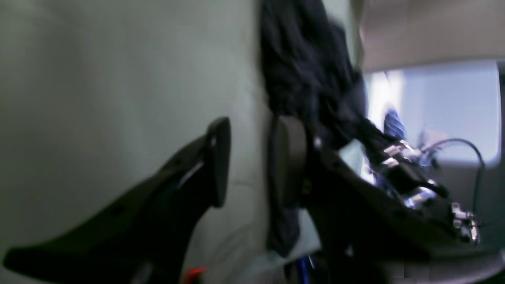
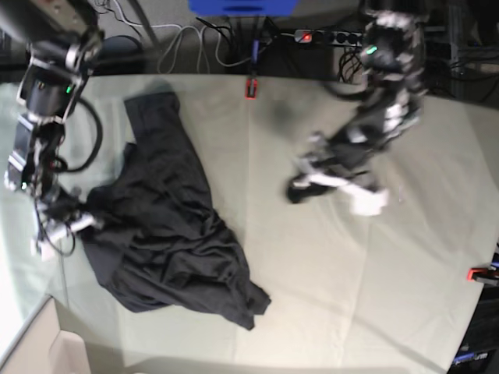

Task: Layout the t-shirt on the table in an organized manner, then fold the t-shirt properly
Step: 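Grasp the shirt edge with the right gripper and pull it aside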

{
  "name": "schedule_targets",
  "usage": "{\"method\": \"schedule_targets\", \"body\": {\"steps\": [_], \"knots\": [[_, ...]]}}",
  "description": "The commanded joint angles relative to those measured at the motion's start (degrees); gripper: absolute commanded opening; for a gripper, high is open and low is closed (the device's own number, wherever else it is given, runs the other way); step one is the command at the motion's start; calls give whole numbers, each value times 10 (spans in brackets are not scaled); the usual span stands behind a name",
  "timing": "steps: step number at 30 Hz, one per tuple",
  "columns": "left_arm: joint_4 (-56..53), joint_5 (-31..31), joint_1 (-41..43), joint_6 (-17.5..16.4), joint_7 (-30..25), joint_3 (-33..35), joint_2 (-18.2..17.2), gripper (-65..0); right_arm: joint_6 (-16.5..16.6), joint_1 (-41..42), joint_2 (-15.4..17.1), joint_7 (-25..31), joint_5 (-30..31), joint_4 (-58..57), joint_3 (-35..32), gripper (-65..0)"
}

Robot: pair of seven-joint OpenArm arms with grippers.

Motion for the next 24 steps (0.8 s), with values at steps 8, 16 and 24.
{"method": "schedule_targets", "body": {"steps": [8,16,24], "knots": [[-187,113,-100,-1,-48,131,99,-452,4,-30,12,10,5,20,-1,-650],[-304,180,-112,-1,-232,252,114,-451,4,-39,26,-7,4,20,-1,-650],[-436,180,-177,-1,-297,338,114,-456,4,-44,27,-15,4,20,0,-650]]}}
